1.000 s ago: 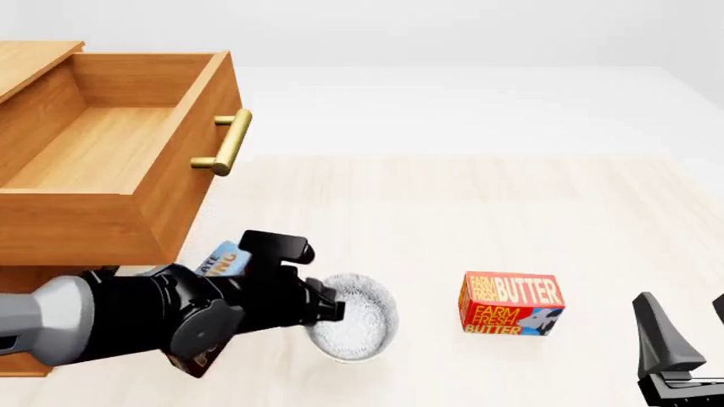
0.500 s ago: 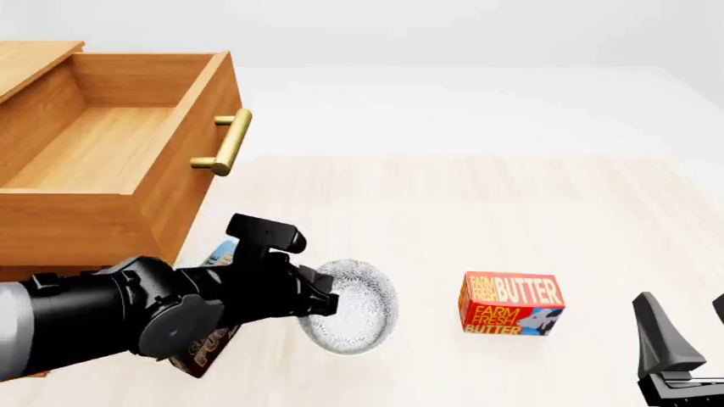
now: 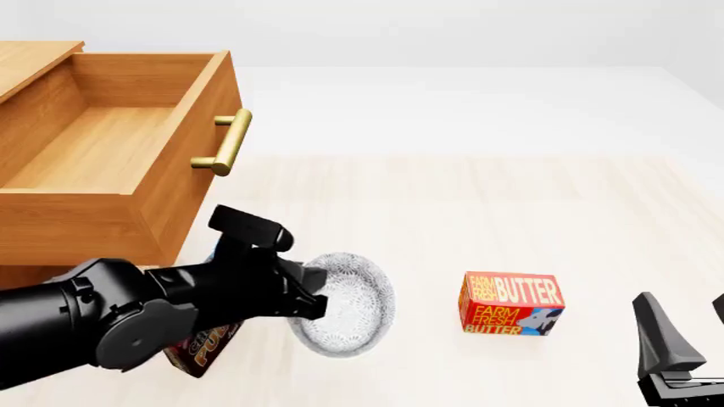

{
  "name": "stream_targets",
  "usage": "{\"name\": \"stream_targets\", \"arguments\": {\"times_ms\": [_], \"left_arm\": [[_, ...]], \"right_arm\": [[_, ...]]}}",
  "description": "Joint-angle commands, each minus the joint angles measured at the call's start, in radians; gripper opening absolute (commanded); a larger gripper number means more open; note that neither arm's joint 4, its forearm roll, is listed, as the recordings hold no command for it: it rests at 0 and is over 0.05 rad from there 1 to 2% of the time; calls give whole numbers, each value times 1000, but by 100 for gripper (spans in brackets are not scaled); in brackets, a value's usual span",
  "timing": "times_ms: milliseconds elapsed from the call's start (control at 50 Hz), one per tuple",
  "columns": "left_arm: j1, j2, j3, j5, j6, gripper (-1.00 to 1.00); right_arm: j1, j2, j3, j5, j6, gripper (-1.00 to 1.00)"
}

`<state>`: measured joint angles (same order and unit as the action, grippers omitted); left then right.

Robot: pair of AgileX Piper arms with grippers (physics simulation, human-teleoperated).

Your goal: Put the bowl in the top drawer of the cabinet.

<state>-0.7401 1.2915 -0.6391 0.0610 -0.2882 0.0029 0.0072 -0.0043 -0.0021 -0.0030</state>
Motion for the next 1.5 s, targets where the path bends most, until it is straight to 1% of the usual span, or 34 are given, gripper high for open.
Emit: {"name": "stream_targets", "arguments": {"times_ms": [20, 240, 420, 540, 660, 1180, 1500], "left_arm": [[-7, -63, 2, 19, 37, -100], [-4, -135, -2, 47, 69, -100], [0, -177, -3, 65, 67, -100], [3, -232, -15, 90, 97, -100], [2, -265, -24, 107, 110, -100], [17, -443, -62, 183, 130, -100], [33, -500, -89, 213, 144, -100]], "right_arm": [[0, 0, 0, 0, 0, 100], [0, 0, 0, 0, 0, 100], [0, 0, 0, 0, 0, 100], [0, 0, 0, 0, 0, 100], [0, 0, 0, 0, 0, 100], [0, 0, 0, 0, 0, 100], [0, 0, 0, 0, 0, 100]]}}
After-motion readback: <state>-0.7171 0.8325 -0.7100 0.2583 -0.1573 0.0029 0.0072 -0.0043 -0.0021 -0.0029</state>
